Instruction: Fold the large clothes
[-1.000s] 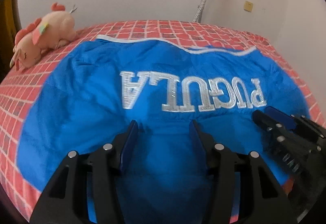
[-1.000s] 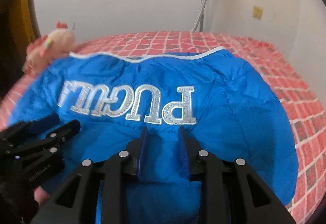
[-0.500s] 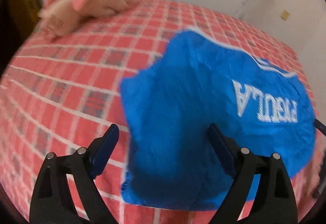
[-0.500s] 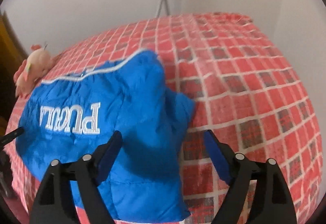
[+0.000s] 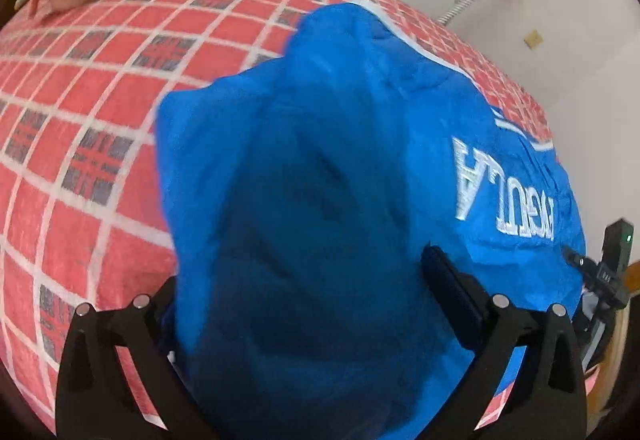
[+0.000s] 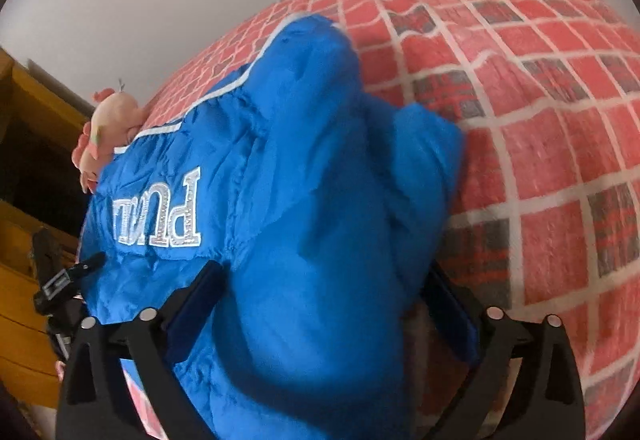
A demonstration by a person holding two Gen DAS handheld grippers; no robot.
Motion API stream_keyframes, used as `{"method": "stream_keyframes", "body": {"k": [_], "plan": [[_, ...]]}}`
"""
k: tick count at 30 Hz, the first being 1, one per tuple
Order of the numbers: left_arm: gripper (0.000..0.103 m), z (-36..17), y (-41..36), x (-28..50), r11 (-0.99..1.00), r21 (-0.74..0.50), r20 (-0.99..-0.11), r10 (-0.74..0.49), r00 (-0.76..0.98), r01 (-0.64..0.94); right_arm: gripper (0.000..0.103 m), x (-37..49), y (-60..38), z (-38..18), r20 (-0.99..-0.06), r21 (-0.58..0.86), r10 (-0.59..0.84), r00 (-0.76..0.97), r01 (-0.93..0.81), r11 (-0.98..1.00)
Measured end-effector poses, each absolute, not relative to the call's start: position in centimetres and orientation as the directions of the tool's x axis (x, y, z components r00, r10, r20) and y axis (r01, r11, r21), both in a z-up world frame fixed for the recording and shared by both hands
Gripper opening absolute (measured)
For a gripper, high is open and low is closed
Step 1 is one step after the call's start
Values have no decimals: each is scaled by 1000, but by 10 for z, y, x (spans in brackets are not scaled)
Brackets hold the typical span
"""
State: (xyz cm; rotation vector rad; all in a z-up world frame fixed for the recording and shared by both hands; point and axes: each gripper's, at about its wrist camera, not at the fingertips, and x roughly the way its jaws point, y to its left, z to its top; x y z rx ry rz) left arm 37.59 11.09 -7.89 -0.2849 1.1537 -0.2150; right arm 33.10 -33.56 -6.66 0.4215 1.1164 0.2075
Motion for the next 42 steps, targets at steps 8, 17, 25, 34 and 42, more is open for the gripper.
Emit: {"method": "stream_keyframes", "body": {"k": [8,17,25,34,42], "plan": [[44,-51,94,364,967,-252,-842,-235,486,30,36,322,-333,-43,-760,490,420,496,13,872],[21,20,80,317,952,-284,-750,-295,592,115,26,267,-320,37,-680,453,413,606,-96,886],[21,48,93,223,937,-295,-713,-348,609,189,26,178,-323,60,-677,434,447,584,-174,884],[24,11,106,136,947,-255,-745,-322,584,197,28,109,-318,30,-718,432,458,523,-181,883],[43,-47,121,126,962,-229,-772,-272,575,148,39,107,-324,-25,-776,424,414,476,-92,901]]}}
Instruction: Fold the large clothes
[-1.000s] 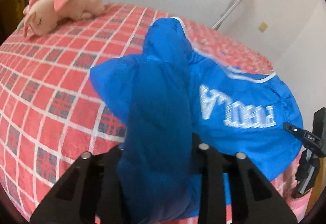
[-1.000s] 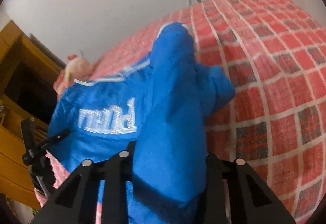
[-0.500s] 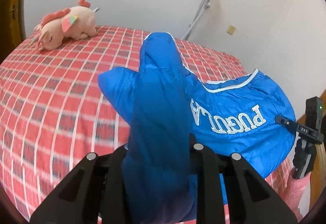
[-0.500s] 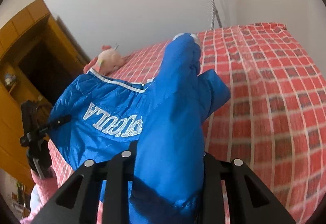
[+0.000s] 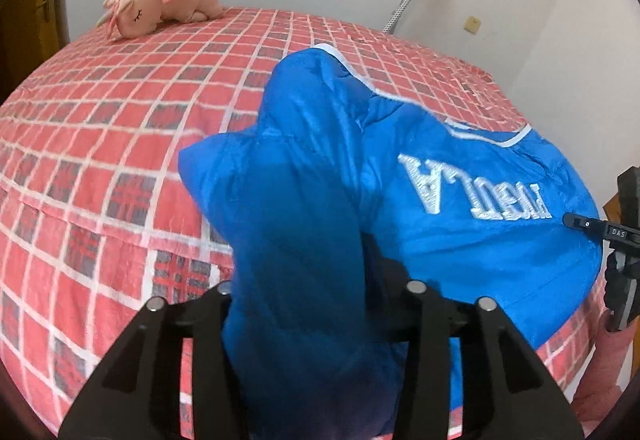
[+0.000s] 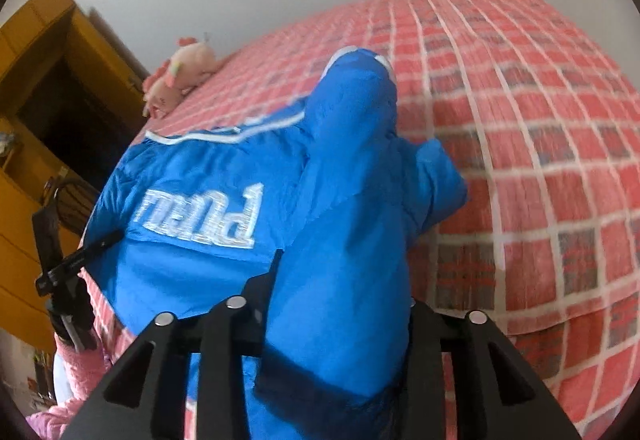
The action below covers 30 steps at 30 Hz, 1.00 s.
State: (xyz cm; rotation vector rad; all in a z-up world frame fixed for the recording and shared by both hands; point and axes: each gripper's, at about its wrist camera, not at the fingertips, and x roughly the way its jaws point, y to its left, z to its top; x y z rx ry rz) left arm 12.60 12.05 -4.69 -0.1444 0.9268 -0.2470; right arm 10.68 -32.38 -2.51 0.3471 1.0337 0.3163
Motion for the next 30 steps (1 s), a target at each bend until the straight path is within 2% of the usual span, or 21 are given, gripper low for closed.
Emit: {"method": "stream_keyframes", "body": {"k": [5,14,16,19,24,27,30], "plan": [[48,-59,119,128,963,-221,-768,-268,581,153,43,101,-327,-46,-760,423,403,511,-82,902],[58,-66,116,123,969,-213,-745,-243,622,123,50,97,-322,-50,-758,362,333,561,-63,930],[64,-62,117,122,972,-206,-749,-229,621,111,53,92,-322,-45,-759,347,313,570,-52,936],[67,-49,118,112,982,-159,-755,-189,628,105,54,80,-321,-30,-756,300,265,599,-44,953],[73,-10,127,77,996,-57,-691,-85,718,63,54,55,-319,-1,-742,175,129,658,5,985],[73,5,122,65,996,-61,-670,-94,736,73,55,34,-312,24,-689,97,54,723,18,995],[73,11,100,56,992,-64,-659,-126,742,112,55,25,-297,30,-673,89,87,735,-37,995]]}}
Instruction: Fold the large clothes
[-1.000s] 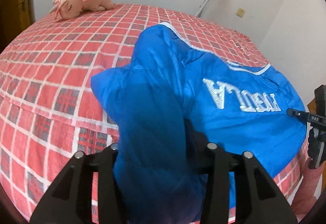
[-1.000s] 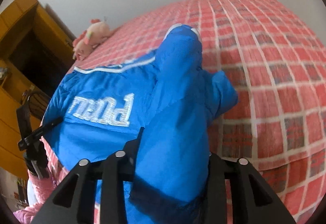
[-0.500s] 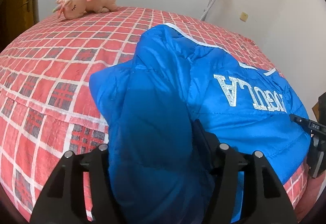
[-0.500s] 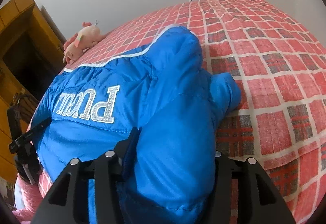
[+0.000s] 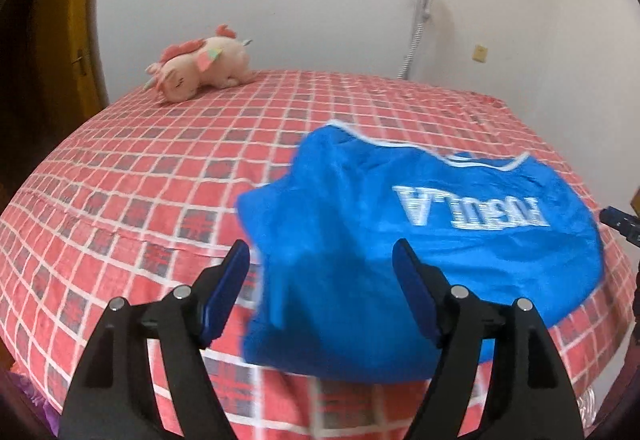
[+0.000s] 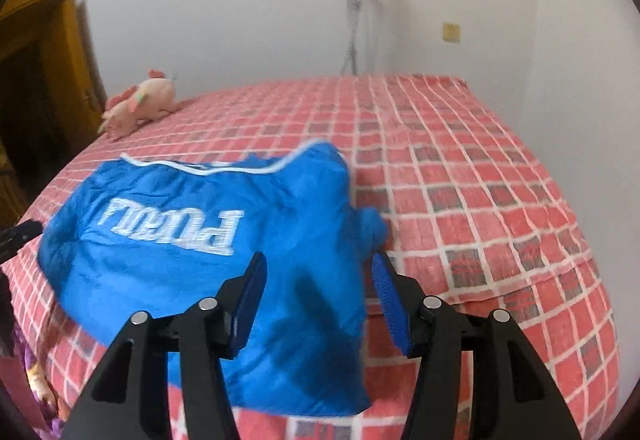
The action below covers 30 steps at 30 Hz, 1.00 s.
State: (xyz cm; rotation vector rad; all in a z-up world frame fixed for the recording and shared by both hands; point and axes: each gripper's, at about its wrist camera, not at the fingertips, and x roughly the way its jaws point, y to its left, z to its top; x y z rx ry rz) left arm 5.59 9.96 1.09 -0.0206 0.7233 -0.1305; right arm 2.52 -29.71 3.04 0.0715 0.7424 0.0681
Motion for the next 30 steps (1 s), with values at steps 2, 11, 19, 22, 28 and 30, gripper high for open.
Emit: {"method": "stream_keyframes", "body": {"k": [2,11,19,22,28,30], "plan": [[73,10,84,52,989,-56,-653,-138,745,134,51,25,-286,26,-676,85,106,730,-65,994],[73,-28,42,66,985,-32,-715,-141,685,170,43,29,-272,-2,-699,40,64,712,-51,998],[74,-50,42,73,987,-38,-732,-134,668,156,42,41,-281,-33,-724,81,90,684,-45,996],[74,-53,41,74,987,-40,-731,-134,669,155,41,42,-281,-37,-721,89,95,686,-44,995],[73,-51,42,74,989,-52,-733,-133,667,140,41,45,-281,-36,-724,88,93,684,-42,995],[73,-45,45,73,988,-69,-740,-145,657,141,42,44,-282,-31,-724,93,95,683,-41,995]]}}
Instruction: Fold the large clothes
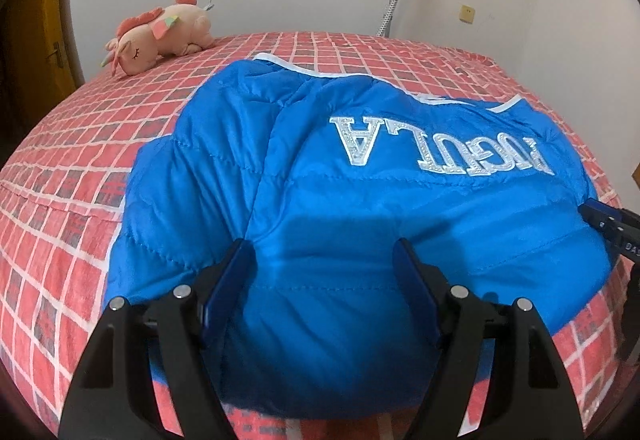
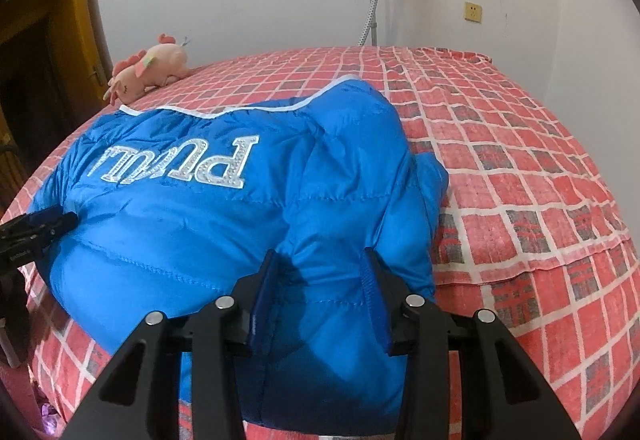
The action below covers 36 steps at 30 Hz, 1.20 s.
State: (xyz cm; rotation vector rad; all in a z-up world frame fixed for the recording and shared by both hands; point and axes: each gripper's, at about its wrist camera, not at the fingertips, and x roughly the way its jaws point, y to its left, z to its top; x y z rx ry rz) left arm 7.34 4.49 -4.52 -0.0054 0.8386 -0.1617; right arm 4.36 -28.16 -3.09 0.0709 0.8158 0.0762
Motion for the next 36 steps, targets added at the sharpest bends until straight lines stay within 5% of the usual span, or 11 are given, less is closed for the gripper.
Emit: {"method": "stream_keyframes", "body": {"k": [11,16,19,36], "plan": [[83,-21,96,26,990,-139,-804,-115,584,4,45,35,-279,-12,-742,87,134,657,-104,991],[84,-47,126,28,911,-408,-810,-326,486,-68,47,35,-279,-14,-749,89,139,648,-109,990],[84,-54,137,36,878,-464,-794,-353,495,-117,47,36,-280,-16,-750,89,139,647,-110,990],[87,-71,143,103,856,-504,-764,-377,523,-120,49,45,-281,-23,-758,103,140,637,-95,990]]}}
